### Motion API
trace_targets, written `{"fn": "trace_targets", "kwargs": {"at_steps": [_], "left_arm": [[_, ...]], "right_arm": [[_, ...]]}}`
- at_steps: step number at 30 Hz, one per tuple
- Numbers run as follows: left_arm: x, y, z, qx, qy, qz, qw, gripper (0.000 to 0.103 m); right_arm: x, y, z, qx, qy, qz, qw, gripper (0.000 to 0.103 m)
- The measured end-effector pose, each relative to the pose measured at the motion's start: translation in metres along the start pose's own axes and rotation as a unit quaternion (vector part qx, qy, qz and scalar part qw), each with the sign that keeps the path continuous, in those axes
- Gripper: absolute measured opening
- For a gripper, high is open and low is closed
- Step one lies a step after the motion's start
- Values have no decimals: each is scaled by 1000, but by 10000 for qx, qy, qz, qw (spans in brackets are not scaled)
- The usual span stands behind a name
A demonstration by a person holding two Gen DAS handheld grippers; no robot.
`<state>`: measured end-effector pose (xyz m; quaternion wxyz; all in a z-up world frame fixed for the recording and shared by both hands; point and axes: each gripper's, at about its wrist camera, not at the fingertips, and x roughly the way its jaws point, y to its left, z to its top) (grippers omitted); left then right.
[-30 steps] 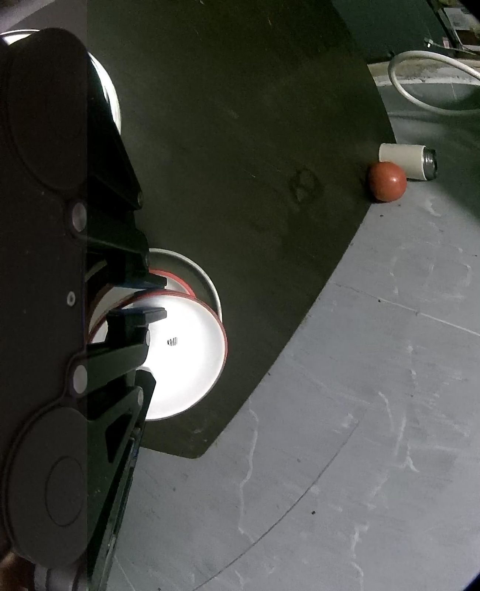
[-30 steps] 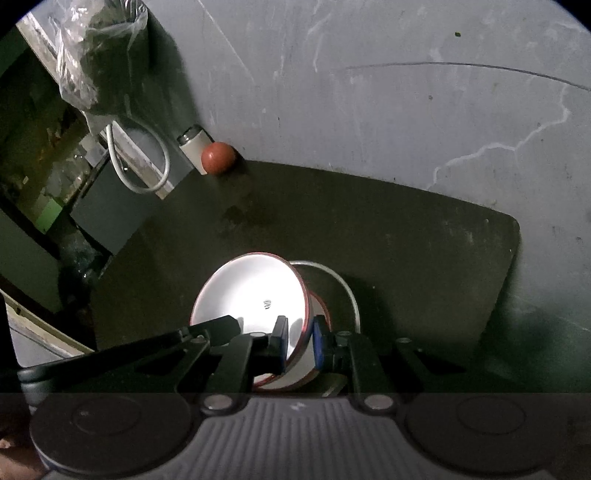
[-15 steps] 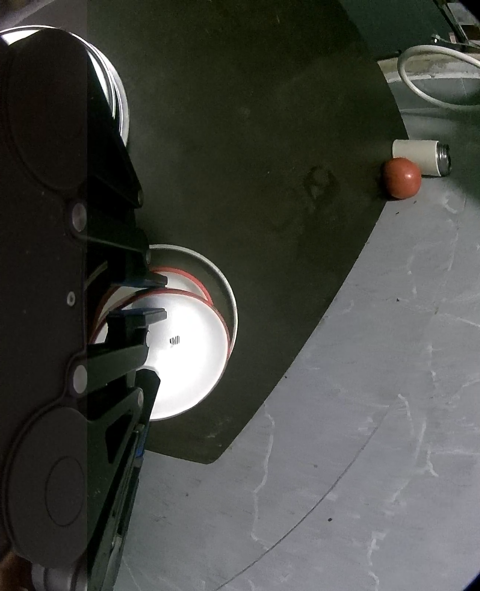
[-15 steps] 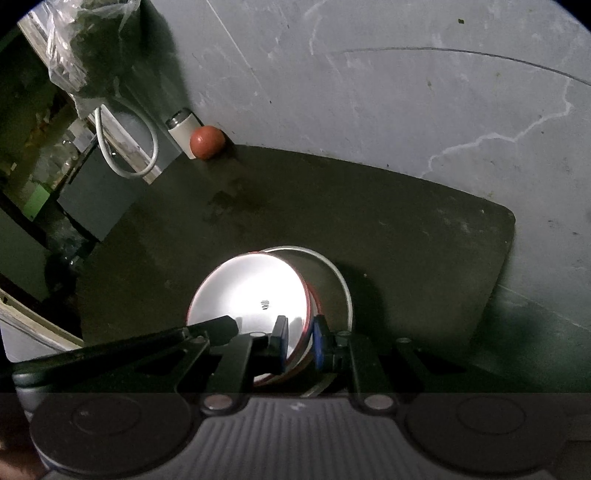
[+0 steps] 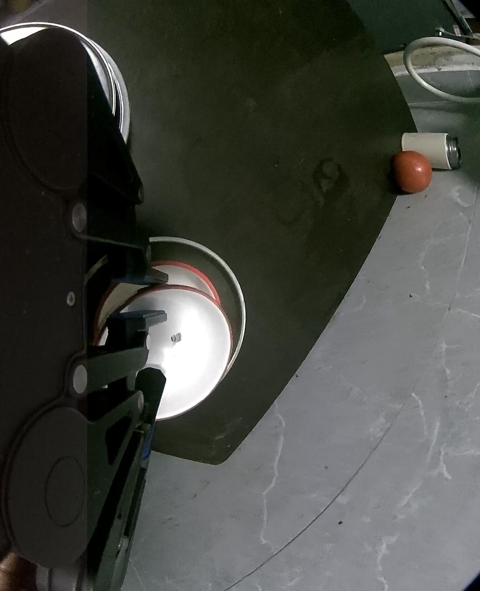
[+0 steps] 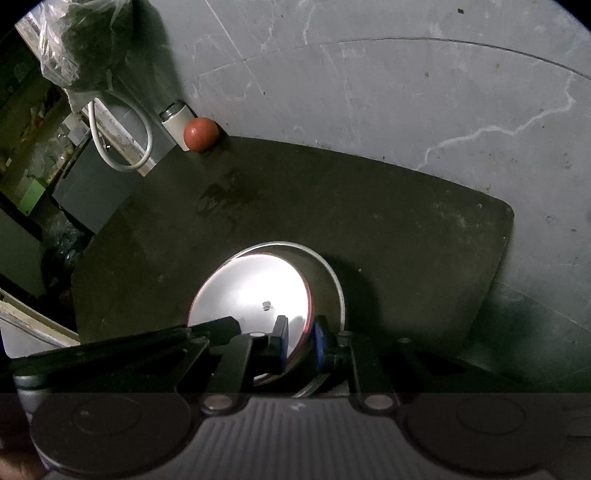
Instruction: Organize plates and bowls
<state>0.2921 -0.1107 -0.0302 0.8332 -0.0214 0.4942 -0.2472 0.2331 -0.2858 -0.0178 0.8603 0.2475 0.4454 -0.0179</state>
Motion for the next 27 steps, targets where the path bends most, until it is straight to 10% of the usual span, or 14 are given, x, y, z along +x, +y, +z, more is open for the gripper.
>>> {"fn": "trace_targets", "kwargs": {"at_steps": [27], "left_arm": [[-17,5,4,-237,-106,-93,9996,30]], "right_arm": [[-4,-2,1,-119,26,98,9999,21]]}}
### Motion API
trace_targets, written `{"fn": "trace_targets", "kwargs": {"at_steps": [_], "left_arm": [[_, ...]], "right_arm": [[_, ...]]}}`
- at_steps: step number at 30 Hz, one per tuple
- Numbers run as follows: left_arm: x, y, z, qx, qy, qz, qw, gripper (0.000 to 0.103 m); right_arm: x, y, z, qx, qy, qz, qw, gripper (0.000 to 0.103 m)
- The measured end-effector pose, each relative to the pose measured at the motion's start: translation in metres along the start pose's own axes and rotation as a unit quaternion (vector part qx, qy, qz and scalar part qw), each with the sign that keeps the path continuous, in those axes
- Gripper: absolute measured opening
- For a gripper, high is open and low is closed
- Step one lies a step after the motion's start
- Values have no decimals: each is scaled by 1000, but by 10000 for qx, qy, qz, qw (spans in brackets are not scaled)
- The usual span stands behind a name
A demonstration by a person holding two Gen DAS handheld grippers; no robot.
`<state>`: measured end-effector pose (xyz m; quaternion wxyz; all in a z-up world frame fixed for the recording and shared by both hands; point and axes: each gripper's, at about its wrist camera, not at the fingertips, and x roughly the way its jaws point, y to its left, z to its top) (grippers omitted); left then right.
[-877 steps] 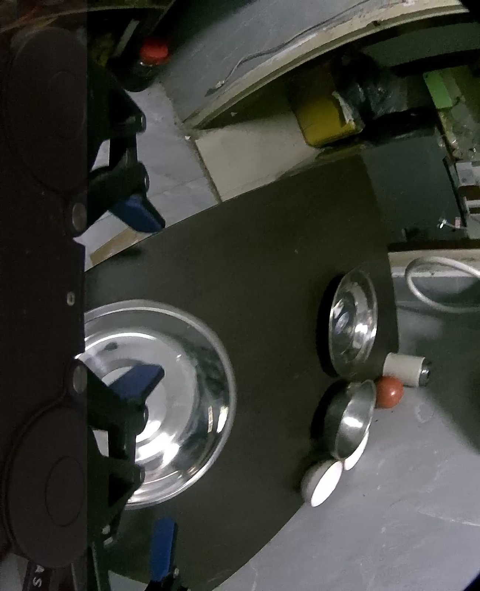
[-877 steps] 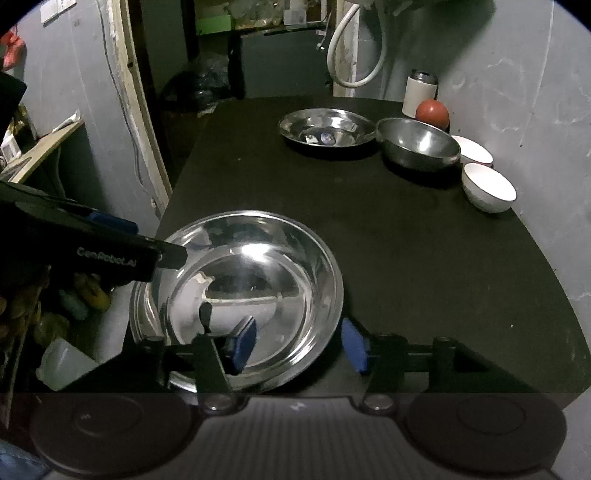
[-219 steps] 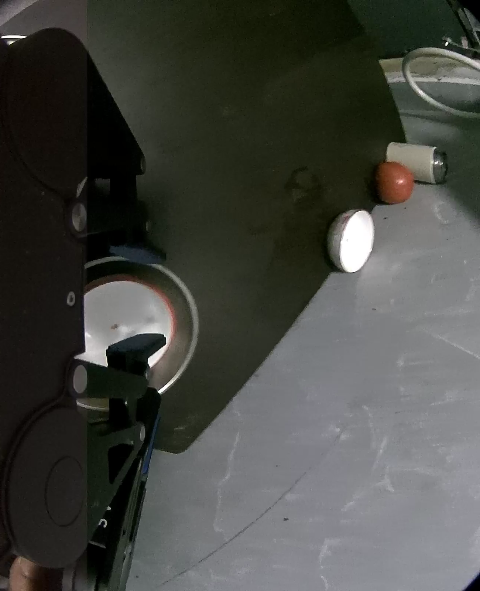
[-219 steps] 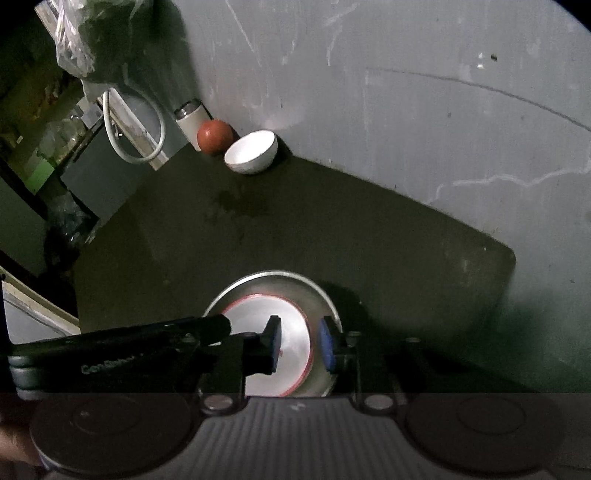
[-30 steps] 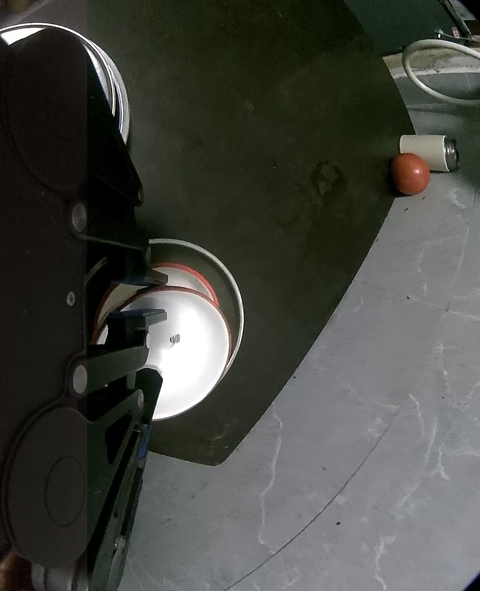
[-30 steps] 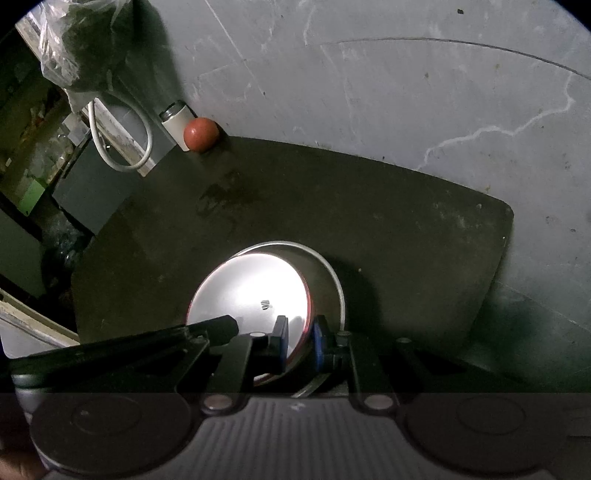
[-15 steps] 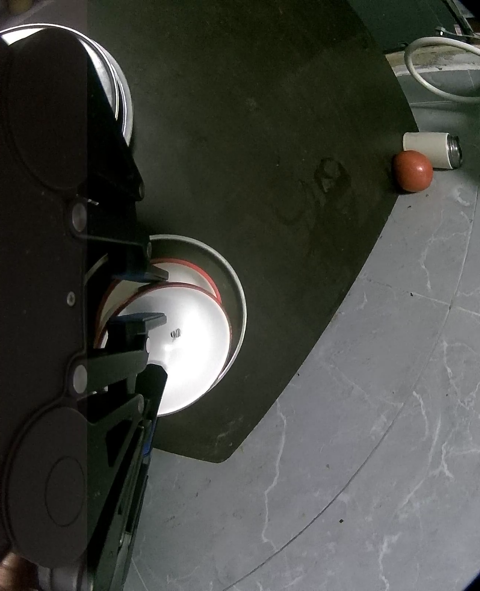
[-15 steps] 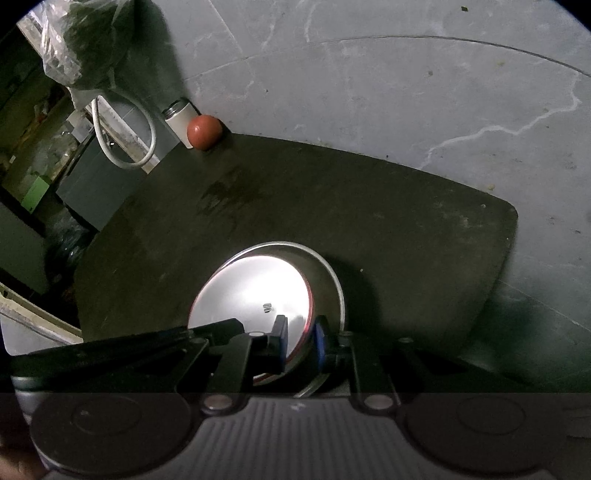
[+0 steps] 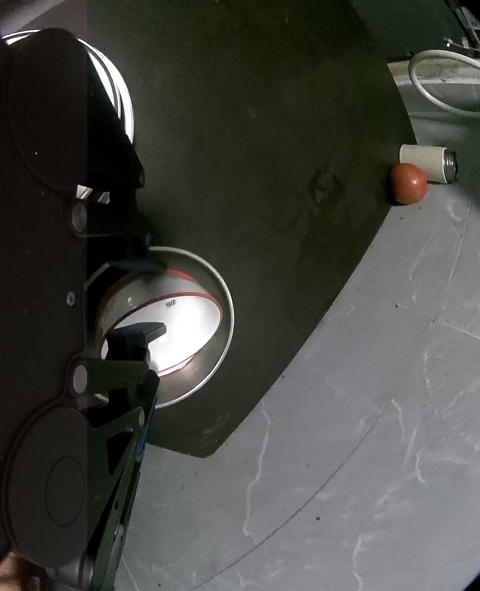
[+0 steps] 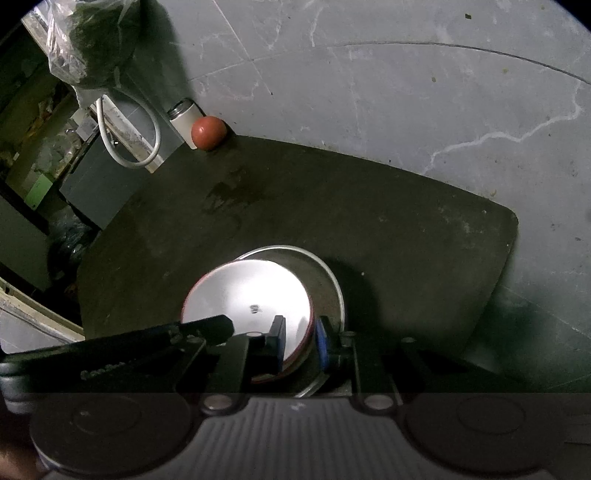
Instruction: Organize plates and bowls
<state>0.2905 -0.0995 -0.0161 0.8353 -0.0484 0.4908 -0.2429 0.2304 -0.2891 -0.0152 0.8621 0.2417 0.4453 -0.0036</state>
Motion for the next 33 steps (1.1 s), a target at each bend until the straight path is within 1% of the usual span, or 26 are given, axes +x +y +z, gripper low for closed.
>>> {"fn": "trace_targets", "kwargs": {"at_steps": [4,6,7,8,9,11,12,13,14,15,16,18,19,20,21,22,23,24,28,33], "left_arm": [[-6,2,-2,-89,-58,-42,9999,30],[-13,5,-3,-176,-158,-82,9997,34],[-16,7,-3,-222,-224,-107,9994,38],[-20,9,-4,-263,-281,-122,9992,43],[-24,11,-4,-300,-336,-117,9989,46],[-31,15,-4,-340,-440,-73,9984,56],[-34,17,-4,-363,-476,-41,9982,59],[-37,19,-3,-386,-509,-7,9980,67],[-39,20,-2,-407,-544,25,9977,74],[-41,22,-1,-422,-568,47,9975,77],[-44,23,0,-446,-589,65,9972,80],[-47,27,2,-511,-612,71,9968,88],[-49,29,3,-544,-628,68,9965,96],[-50,30,3,-568,-656,70,9962,102],[-52,30,5,-587,-687,74,9959,102],[-54,31,6,-611,-700,81,9956,102],[-54,32,7,-642,-681,100,9956,102],[-54,33,8,-669,-661,135,9955,102],[-53,33,9,-686,-672,184,9952,102],[-50,32,9,-626,-610,394,9954,102]], "right_arm": [[-1,1,-1,-35,-1,0,10000,21],[-2,2,-1,-54,3,-3,10000,22],[-4,3,-1,-77,-12,4,10000,23],[-6,3,-1,-102,-29,6,9999,27],[-8,3,0,-133,-50,6,9999,32],[-12,3,0,-180,-82,-7,9998,35],[-15,3,1,-199,-96,7,9998,41],[-17,3,2,-216,-105,18,9997,45],[-19,2,3,-246,-120,23,9996,54],[-21,2,5,-278,-132,28,9995,61],[-24,1,6,-309,-136,45,9994,64],[-28,-2,9,-381,-116,122,9991,77],[-30,-3,10,-400,-111,149,9990,80],[-31,-4,11,-417,-100,170,9989,87],[-32,-5,13,-430,-87,204,9988,92],[-33,-5,15,-443,-68,260,9987,95],[-34,-5,16,-460,-56,304,9985,101],[-35,-6,18,-488,-48,339,9982,103],[-37,-6,23,-664,6,386,9970,103],[-39,-9,29,-861,-10,266,9959,103]]}}
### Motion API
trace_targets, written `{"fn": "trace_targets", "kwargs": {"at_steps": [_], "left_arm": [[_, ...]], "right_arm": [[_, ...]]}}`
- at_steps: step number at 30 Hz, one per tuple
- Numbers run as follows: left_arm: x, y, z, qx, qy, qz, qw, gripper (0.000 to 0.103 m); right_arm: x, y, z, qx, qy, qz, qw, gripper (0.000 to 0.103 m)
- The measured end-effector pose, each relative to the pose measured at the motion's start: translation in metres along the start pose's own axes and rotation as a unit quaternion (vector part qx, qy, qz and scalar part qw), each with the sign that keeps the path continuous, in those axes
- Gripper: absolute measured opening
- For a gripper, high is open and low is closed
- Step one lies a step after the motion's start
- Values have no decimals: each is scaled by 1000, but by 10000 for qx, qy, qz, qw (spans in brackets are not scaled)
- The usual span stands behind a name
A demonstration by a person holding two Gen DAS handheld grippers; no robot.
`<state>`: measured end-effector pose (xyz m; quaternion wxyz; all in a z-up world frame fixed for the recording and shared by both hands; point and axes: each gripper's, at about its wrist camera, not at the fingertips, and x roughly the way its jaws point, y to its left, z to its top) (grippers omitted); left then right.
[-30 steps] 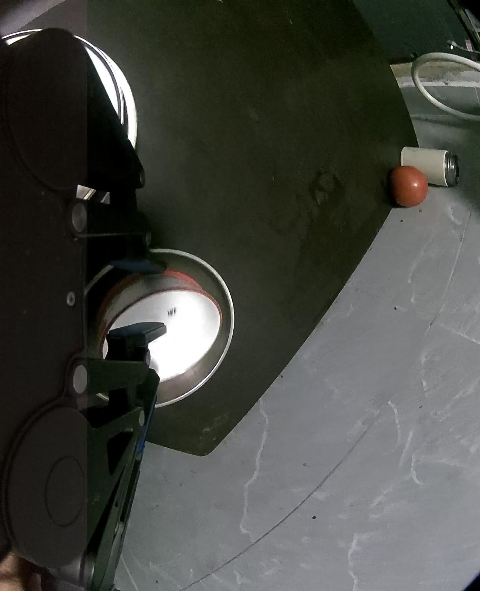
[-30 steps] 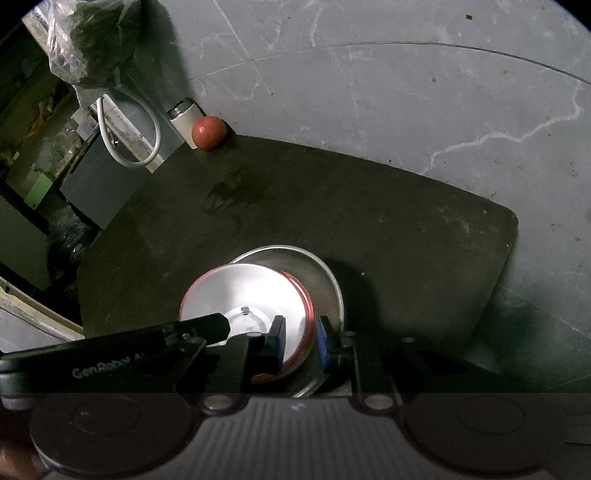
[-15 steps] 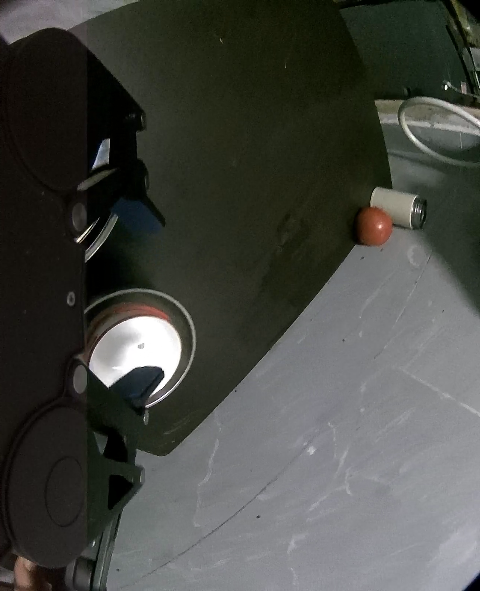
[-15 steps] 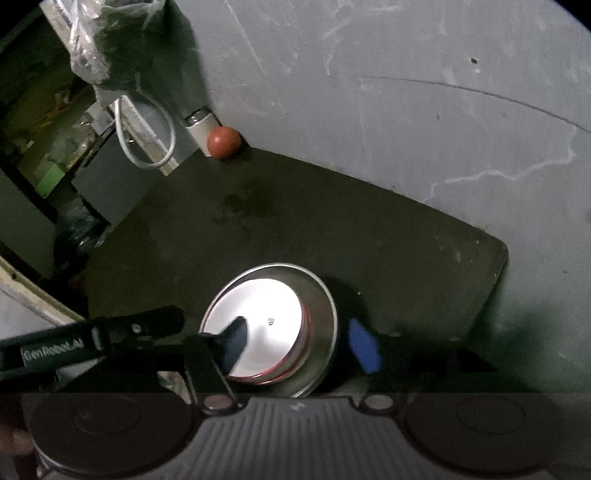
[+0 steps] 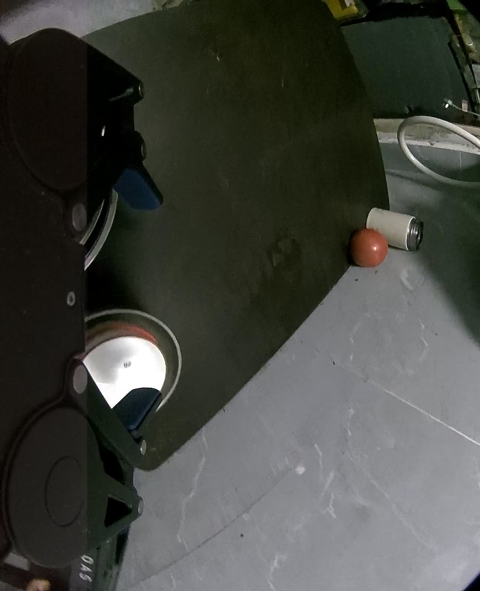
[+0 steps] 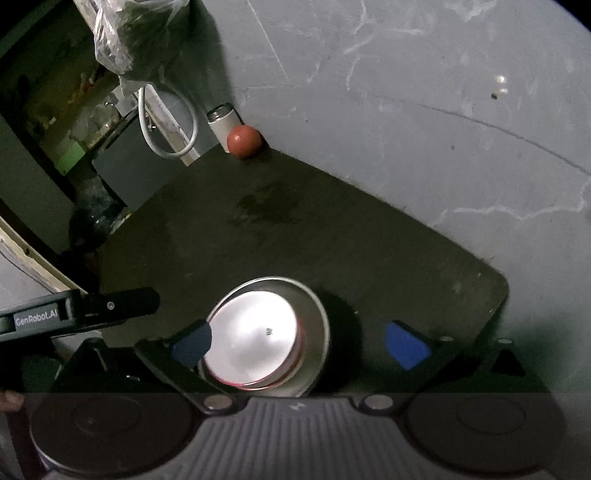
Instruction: Organize plates and bowls
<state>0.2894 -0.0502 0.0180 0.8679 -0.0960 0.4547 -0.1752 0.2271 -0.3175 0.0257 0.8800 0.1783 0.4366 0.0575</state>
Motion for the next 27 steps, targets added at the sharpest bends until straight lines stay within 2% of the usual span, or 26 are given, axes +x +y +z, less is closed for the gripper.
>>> {"fn": "trace_targets", "kwargs": {"at_steps": [8,18,22,27], "left_arm": [[3,6,-8,-31,51,385,9992,102],[29,3,-20,141,646,584,9961,102],[37,0,-20,248,798,738,9938,102],[44,0,-19,301,908,836,9919,102]], "right_arm": [[5,-17,5,-91,106,-186,9997,103],[27,-32,3,-450,394,-493,9970,103],[37,-36,6,-487,580,-316,9966,103],[47,-37,9,-627,719,-374,9947,103]]}}
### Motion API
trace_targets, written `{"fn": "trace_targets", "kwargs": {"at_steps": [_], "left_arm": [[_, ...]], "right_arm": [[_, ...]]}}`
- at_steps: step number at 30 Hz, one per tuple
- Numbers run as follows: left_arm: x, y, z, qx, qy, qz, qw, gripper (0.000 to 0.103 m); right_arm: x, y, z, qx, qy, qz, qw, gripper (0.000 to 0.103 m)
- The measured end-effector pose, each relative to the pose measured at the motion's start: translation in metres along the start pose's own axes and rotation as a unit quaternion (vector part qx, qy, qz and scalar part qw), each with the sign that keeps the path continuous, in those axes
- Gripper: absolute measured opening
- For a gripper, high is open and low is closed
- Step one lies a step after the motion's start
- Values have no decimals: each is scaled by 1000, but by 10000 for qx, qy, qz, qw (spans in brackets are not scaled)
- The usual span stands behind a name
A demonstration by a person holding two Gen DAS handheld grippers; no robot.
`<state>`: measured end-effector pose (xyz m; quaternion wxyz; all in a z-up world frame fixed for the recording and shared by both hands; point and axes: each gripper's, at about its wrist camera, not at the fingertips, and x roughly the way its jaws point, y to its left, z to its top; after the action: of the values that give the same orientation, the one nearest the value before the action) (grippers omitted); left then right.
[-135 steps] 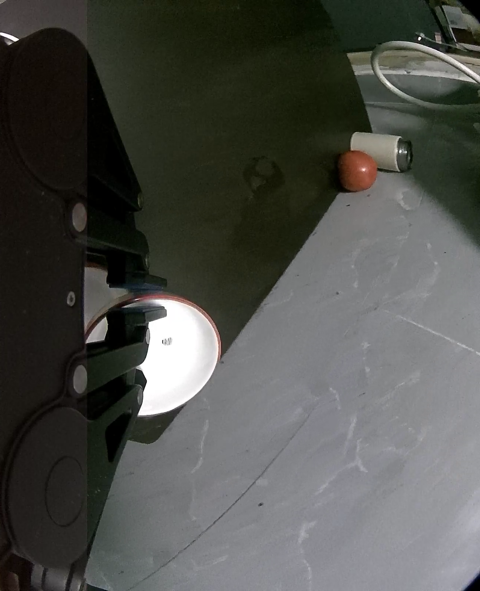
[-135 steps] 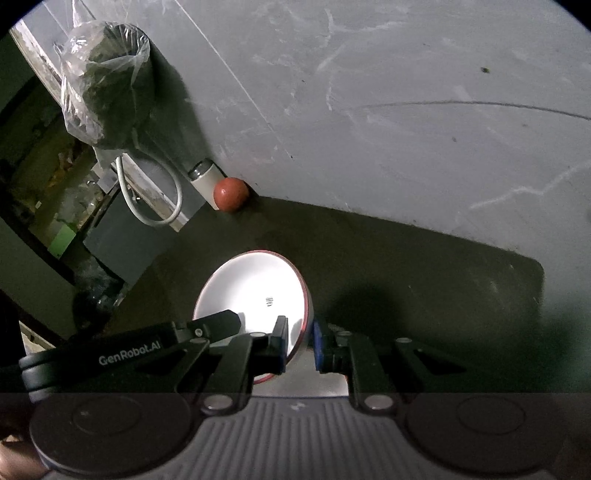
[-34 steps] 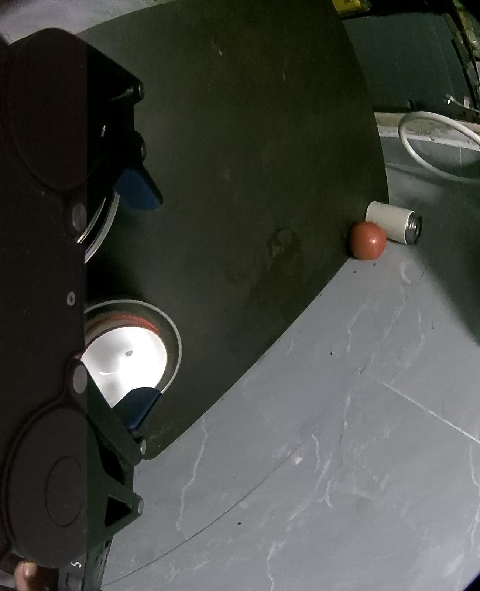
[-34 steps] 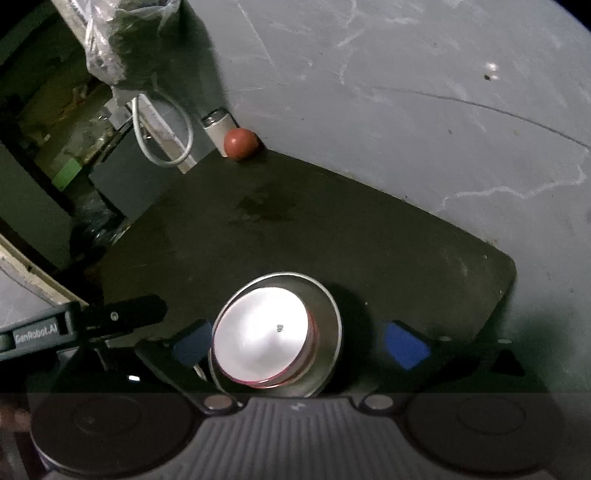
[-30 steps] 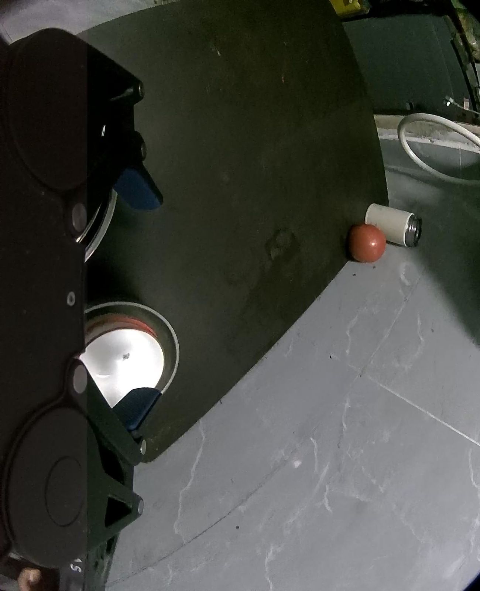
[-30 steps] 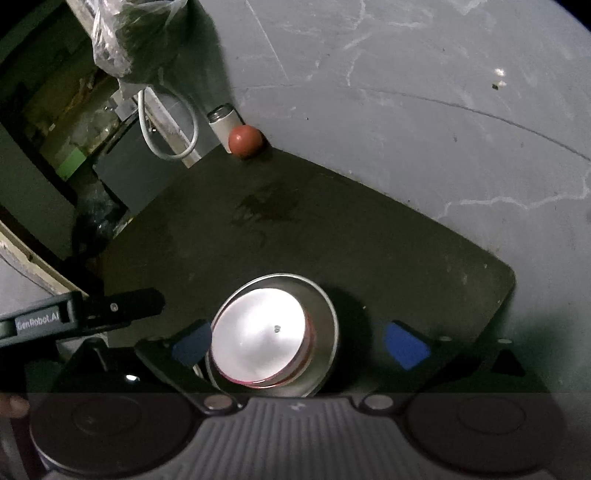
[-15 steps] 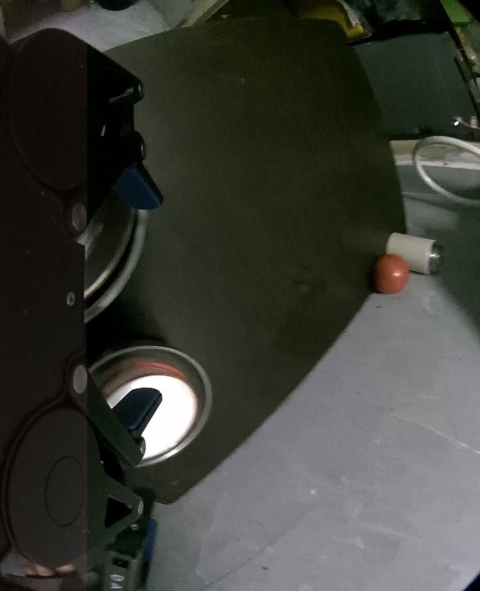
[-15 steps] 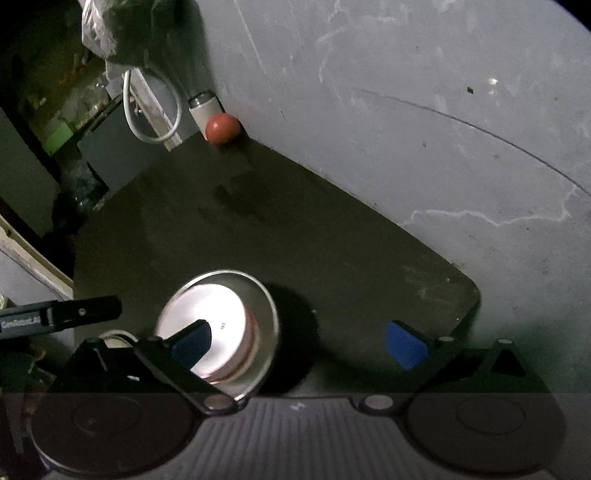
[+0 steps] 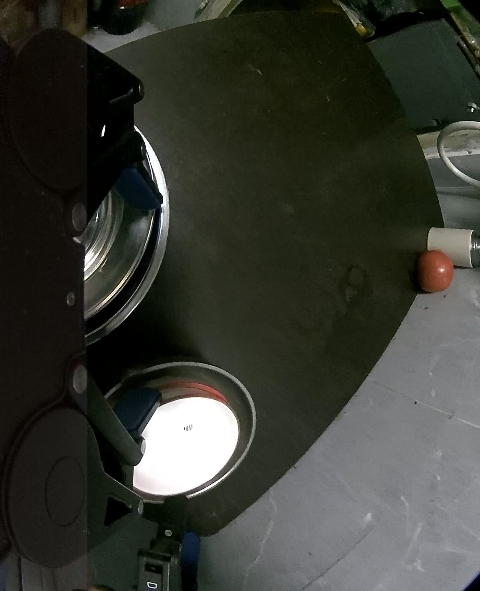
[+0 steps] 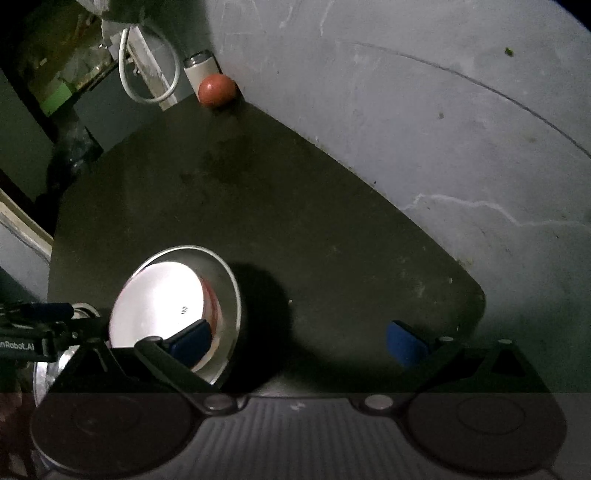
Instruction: Organize plates and bowls
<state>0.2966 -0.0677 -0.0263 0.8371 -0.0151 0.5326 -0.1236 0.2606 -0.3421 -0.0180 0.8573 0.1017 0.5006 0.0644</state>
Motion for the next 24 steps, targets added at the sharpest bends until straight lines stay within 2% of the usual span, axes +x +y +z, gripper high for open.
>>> {"fn": "trace_targets", "kwargs": {"at_steps": [5,10,13,15,17,19,24], "left_arm": [[4,-3,4,28,15,53,10000,99],[7,-8,6,155,-17,120,9998,90],[6,-11,8,275,-69,58,9996,80],[6,-13,9,319,-86,-28,9995,72],[7,-13,9,334,-74,-173,9993,57],[11,-13,9,270,20,-370,9989,47],[15,-11,9,122,53,-565,9983,41]], "right_arm": [[6,-3,3,-56,159,-24,9999,103],[12,-4,3,-42,291,10,9996,99],[13,-2,2,-38,331,49,9994,91],[15,-1,1,27,396,189,9990,81],[17,-2,0,72,472,291,9984,76],[18,0,-3,88,472,343,9983,72],[17,-4,-4,288,460,486,9973,66]]}}
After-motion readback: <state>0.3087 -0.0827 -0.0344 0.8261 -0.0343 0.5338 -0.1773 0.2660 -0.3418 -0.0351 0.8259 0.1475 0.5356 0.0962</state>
